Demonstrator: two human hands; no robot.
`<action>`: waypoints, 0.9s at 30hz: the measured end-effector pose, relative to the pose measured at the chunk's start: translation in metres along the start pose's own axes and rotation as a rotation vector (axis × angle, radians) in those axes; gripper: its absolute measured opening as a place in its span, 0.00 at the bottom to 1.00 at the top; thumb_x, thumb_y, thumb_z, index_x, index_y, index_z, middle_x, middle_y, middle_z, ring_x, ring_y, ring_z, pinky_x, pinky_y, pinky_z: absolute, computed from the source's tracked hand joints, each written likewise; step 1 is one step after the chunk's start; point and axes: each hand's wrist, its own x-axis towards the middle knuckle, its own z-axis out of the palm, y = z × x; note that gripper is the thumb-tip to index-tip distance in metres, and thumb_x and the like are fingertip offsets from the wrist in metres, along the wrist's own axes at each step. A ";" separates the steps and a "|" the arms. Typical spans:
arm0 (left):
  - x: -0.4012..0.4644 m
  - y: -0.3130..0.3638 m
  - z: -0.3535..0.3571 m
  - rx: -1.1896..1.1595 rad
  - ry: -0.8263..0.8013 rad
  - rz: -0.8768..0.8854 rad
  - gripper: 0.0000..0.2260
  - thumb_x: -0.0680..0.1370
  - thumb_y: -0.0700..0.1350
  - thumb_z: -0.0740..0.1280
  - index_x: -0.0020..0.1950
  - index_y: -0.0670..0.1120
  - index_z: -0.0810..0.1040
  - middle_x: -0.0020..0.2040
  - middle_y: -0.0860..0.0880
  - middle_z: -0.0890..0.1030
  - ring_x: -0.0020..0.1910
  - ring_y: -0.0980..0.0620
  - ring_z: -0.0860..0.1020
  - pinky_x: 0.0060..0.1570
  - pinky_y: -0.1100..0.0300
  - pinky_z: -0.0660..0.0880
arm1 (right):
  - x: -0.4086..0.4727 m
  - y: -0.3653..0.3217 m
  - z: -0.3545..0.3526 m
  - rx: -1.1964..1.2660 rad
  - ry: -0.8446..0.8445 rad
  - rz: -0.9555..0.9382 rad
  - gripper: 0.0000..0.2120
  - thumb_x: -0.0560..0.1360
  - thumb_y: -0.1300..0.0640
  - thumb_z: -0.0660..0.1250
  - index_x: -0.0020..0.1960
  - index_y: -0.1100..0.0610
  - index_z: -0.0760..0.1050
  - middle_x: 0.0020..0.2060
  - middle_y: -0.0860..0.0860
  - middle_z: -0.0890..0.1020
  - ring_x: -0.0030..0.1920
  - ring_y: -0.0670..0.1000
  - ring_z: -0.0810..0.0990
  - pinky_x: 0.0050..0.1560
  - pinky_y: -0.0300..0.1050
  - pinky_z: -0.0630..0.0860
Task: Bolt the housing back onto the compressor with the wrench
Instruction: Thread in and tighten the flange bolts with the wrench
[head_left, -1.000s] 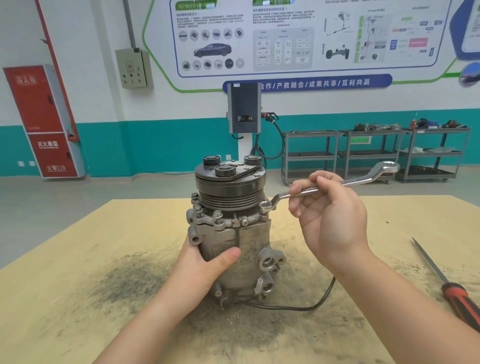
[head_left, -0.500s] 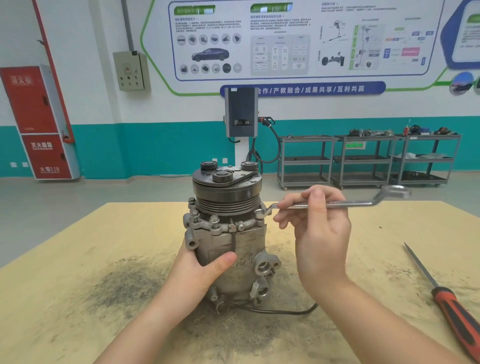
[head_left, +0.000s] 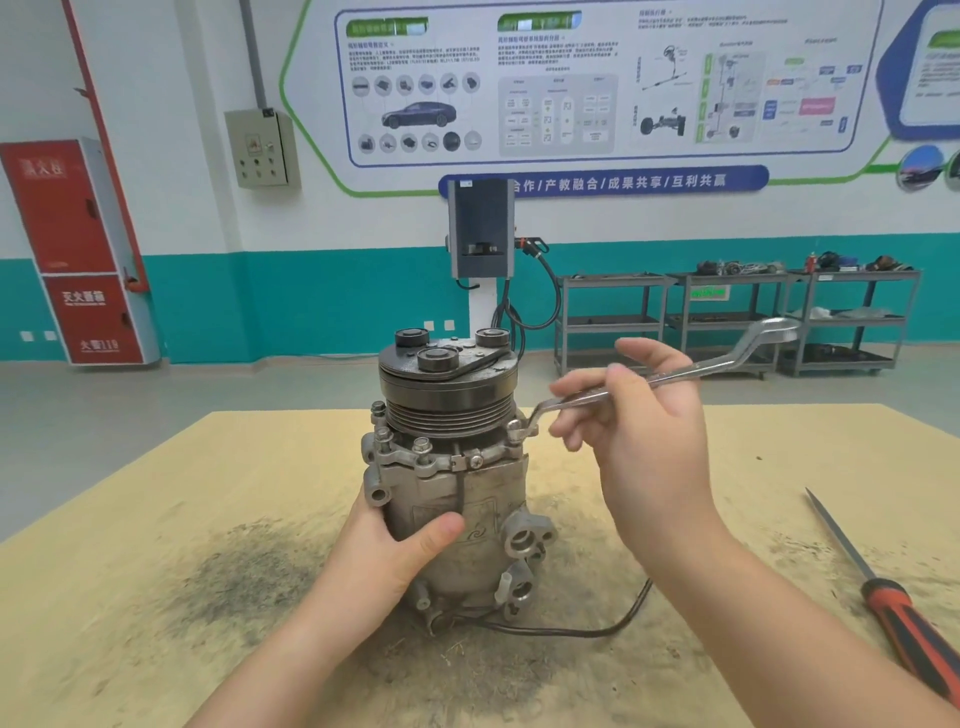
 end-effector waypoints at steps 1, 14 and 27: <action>0.000 0.000 0.000 -0.006 0.005 0.000 0.30 0.65 0.69 0.73 0.62 0.59 0.71 0.53 0.66 0.82 0.38 0.61 0.82 0.30 0.71 0.74 | 0.005 -0.001 -0.002 0.052 0.024 0.072 0.13 0.80 0.70 0.53 0.52 0.52 0.64 0.35 0.55 0.81 0.24 0.52 0.77 0.26 0.40 0.71; 0.016 -0.001 -0.016 -0.103 0.060 -0.046 0.57 0.62 0.57 0.76 0.81 0.54 0.45 0.59 0.77 0.66 0.44 0.86 0.69 0.37 0.83 0.68 | 0.017 0.013 -0.016 0.184 0.002 0.168 0.05 0.82 0.66 0.54 0.51 0.57 0.64 0.31 0.53 0.80 0.26 0.52 0.78 0.28 0.41 0.74; 0.020 -0.001 -0.022 -0.111 0.042 -0.025 0.65 0.46 0.71 0.80 0.78 0.62 0.55 0.68 0.60 0.74 0.62 0.64 0.77 0.58 0.63 0.76 | -0.029 0.022 0.018 -0.755 -0.323 -0.859 0.08 0.78 0.61 0.65 0.47 0.63 0.81 0.40 0.52 0.82 0.38 0.49 0.80 0.37 0.46 0.77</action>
